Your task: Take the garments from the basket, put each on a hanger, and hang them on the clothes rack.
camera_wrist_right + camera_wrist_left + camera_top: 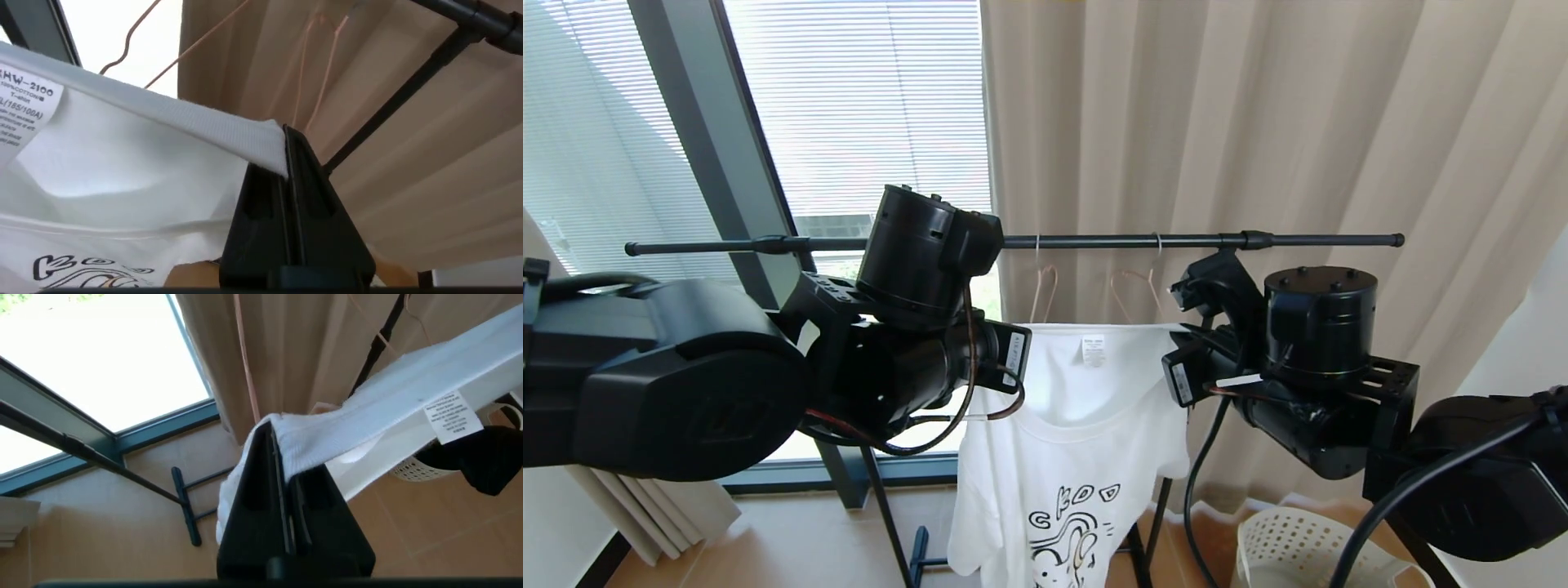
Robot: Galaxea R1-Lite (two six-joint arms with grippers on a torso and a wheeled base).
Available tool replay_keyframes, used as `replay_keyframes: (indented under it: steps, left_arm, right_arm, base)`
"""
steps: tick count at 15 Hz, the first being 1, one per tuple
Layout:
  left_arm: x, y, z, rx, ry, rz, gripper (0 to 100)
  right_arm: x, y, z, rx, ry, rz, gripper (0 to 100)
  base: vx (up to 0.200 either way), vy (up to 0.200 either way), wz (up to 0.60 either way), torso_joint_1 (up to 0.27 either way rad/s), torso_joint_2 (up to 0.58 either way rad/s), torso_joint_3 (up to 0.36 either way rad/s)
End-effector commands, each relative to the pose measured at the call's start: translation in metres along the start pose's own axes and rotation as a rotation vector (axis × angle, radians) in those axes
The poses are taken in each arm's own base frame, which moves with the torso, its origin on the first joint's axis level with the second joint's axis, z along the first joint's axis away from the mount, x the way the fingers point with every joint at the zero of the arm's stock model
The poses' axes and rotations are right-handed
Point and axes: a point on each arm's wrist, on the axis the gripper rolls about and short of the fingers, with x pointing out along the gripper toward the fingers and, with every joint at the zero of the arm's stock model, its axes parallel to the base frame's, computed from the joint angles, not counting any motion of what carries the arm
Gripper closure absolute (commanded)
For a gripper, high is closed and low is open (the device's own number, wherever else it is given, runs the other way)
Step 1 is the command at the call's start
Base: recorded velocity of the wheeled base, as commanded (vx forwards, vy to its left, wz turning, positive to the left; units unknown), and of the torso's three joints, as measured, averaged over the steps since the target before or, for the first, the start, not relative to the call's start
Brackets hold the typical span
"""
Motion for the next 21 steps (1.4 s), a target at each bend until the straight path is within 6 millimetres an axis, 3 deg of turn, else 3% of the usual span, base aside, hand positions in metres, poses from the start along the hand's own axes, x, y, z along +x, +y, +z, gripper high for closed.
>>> replay_keyframes:
  steps: [1,11,12,21]
  left_arm:
    - [0.001,0.0,-0.002,0.002,0.006,0.002,100]
    - [0.011,-0.005,-0.013,0.028,0.048,0.001,100]
    - [0.012,-0.005,-0.013,0.03,0.05,0.001,0]
    - [0.004,-0.003,-0.01,0.02,0.04,-0.045,0]
  right_arm:
    - [-0.009,0.002,0.009,-0.002,-0.029,-0.024,100]
    - [-0.02,-0.006,0.02,-0.022,-0.058,-0.099,100]
    - [-0.02,-0.007,0.02,-0.021,-0.059,-0.1,100]
    - [-0.013,-0.019,0.021,-0.007,-0.054,-0.146,100]
  base:
    - [0.0,0.0,0.0,0.0,0.0,0.0]
    - [0.0,0.0,0.0,0.0,0.0,0.0]
    - [0.0,0.0,0.0,0.0,0.0,0.0]
    - [0.0,0.0,0.0,0.0,0.0,0.0]
